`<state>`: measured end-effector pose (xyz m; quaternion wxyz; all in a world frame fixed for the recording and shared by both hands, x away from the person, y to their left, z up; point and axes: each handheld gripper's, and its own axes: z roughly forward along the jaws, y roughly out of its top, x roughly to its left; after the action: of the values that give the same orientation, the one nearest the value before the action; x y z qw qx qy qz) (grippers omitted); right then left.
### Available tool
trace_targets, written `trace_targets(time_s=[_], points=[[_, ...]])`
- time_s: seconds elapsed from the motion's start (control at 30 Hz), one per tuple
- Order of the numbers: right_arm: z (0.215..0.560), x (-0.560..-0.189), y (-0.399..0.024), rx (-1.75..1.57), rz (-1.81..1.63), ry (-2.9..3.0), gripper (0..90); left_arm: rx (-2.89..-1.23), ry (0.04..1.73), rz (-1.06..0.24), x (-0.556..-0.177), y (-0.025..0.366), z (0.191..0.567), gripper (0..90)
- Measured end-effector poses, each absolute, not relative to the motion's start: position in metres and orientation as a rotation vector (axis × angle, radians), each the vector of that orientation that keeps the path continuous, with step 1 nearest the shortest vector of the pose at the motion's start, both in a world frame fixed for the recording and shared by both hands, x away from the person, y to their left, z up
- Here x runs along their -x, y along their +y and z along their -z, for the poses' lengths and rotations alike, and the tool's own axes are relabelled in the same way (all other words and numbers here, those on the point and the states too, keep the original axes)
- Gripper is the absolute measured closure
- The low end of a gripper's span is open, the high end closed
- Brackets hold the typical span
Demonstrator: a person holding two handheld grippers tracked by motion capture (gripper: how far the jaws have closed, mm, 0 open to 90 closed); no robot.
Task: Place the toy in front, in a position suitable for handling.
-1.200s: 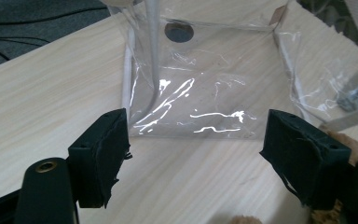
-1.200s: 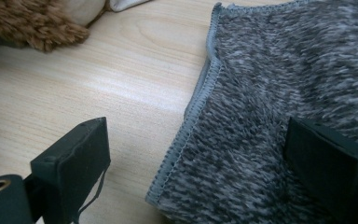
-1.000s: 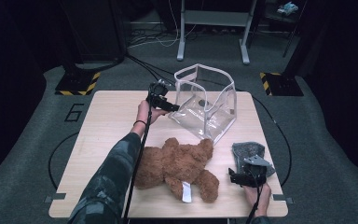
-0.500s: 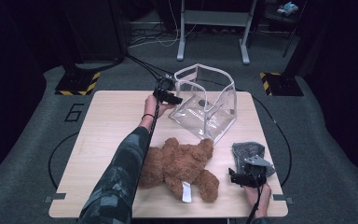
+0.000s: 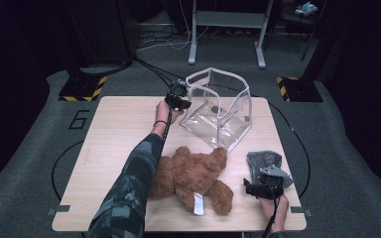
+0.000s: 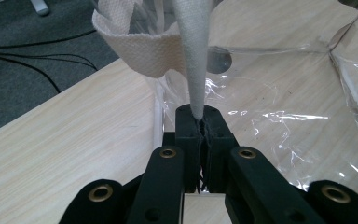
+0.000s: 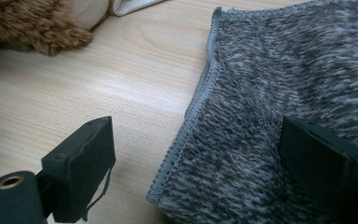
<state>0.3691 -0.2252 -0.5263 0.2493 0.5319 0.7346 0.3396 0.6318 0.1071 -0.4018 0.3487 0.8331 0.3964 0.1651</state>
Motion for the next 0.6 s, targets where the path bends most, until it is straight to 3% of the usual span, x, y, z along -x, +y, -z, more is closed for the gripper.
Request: trace_targets(time_s=[0.6], points=[[0.527, -0.369, -0.223, -1.453, -0.908, 1.998, 11.0, -2.142, 1.044, -0.422, -0.618, 0.135, 0.4, 87.9]])
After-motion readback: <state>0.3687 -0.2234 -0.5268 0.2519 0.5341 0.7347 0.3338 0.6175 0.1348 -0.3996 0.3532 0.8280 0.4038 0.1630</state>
